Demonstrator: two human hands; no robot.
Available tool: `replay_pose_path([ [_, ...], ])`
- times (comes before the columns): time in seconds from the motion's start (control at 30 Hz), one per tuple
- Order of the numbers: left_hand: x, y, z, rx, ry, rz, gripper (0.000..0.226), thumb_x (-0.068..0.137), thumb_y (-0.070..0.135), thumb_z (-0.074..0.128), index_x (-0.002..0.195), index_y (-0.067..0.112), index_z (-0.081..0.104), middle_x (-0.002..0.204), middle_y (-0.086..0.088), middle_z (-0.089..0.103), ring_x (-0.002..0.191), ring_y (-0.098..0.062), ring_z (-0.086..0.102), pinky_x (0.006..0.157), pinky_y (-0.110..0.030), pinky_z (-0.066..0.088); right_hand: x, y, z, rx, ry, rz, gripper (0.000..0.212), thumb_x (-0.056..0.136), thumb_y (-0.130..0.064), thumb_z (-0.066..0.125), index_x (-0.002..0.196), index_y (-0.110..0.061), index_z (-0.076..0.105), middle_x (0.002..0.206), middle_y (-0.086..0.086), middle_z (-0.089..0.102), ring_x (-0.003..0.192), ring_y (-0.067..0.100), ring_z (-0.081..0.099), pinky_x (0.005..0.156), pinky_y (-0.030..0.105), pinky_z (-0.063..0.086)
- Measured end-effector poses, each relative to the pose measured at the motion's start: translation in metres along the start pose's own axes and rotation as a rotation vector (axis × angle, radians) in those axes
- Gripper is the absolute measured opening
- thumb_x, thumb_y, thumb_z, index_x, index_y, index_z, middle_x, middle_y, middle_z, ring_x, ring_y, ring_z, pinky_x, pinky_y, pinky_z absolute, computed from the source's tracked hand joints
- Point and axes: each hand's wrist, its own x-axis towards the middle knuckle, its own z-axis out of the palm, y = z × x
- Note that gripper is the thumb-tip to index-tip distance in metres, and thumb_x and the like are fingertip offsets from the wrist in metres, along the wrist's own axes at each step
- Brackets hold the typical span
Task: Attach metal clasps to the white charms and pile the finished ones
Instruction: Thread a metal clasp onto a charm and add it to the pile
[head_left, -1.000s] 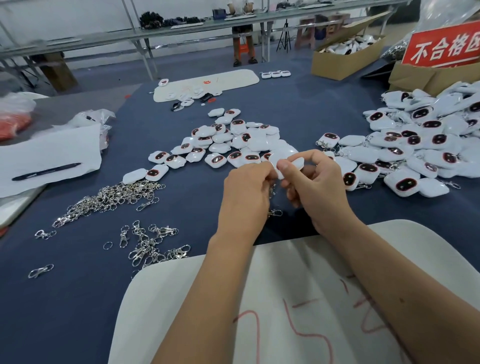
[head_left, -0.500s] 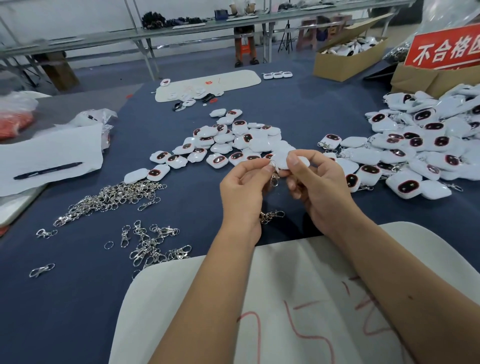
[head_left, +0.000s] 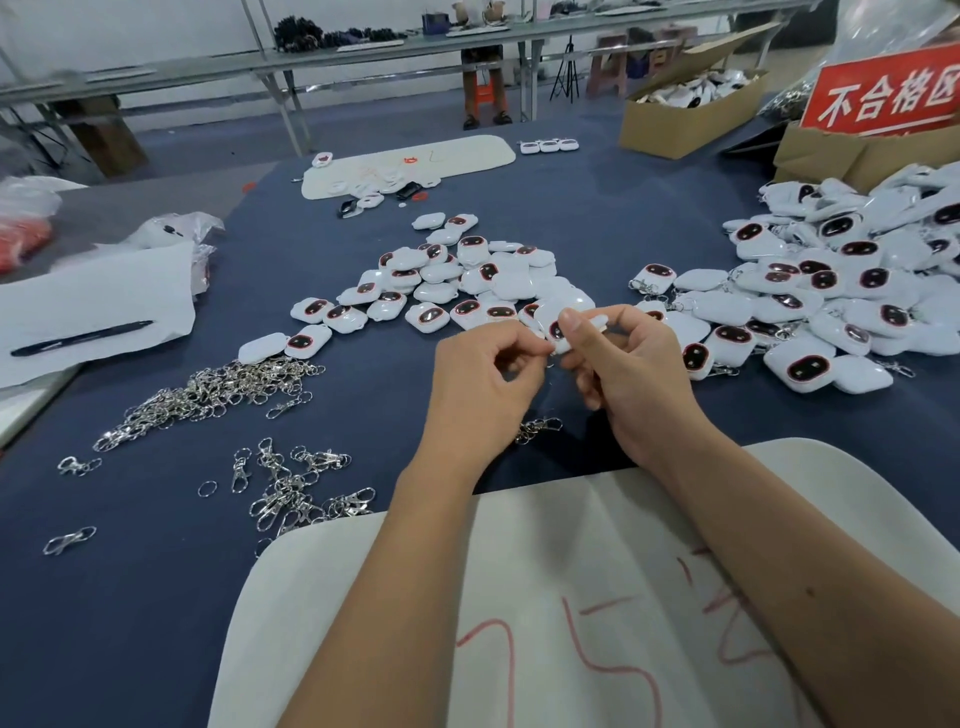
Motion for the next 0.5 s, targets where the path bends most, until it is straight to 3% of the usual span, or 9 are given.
replay_pose_path([
  [0.1,-0.001,0.003,0.005,-0.057,0.085,-0.053,0.016,0.089,0.004,0.072,0.088,0.019,0.078,0.082,0.009,0.075,0.076,-0.010,0.069,0.073,-0.016,0.053,-0.001,-0.001,0.001,0.025,-0.009,-0.017,0.035,0.091,-0.033,0.076,0.104,-0.004,0.063,0.067,0.005,0.070,0.048,0.011,0.053,0.041,0.021,0.039],
  [0.27,-0.003,0.011,0.018,-0.544,0.124,-0.432,0.006,0.092,0.010,0.073,0.098,0.007,0.074,0.080,-0.005,0.074,0.069,-0.011,0.065,0.067,-0.021,0.055,-0.002,-0.007,0.000,0.132,-0.099,-0.039,0.033,0.083,-0.036,0.075,0.103,-0.012,0.065,0.076,0.007,0.072,0.055,0.011,0.055,0.048,0.020,0.043],
  [0.33,-0.002,0.012,0.018,-0.634,0.132,-0.484,0.009,0.092,0.008,0.073,0.098,0.002,0.073,0.082,-0.011,0.072,0.068,-0.012,0.061,0.065,-0.022,0.053,-0.002,-0.006,0.000,0.151,-0.119,-0.038,0.033,0.083,-0.035,0.075,0.104,-0.012,0.064,0.077,0.008,0.071,0.055,0.011,0.055,0.049,0.020,0.043],
  [0.5,-0.002,0.014,0.011,-0.783,0.188,-0.515,0.009,0.088,-0.001,0.074,0.090,0.008,0.074,0.075,-0.003,0.073,0.067,-0.010,0.065,0.067,-0.020,0.053,-0.004,-0.005,0.002,0.137,-0.127,-0.034,0.036,0.081,-0.034,0.077,0.106,-0.012,0.064,0.075,0.008,0.072,0.054,0.012,0.055,0.049,0.021,0.044],
])
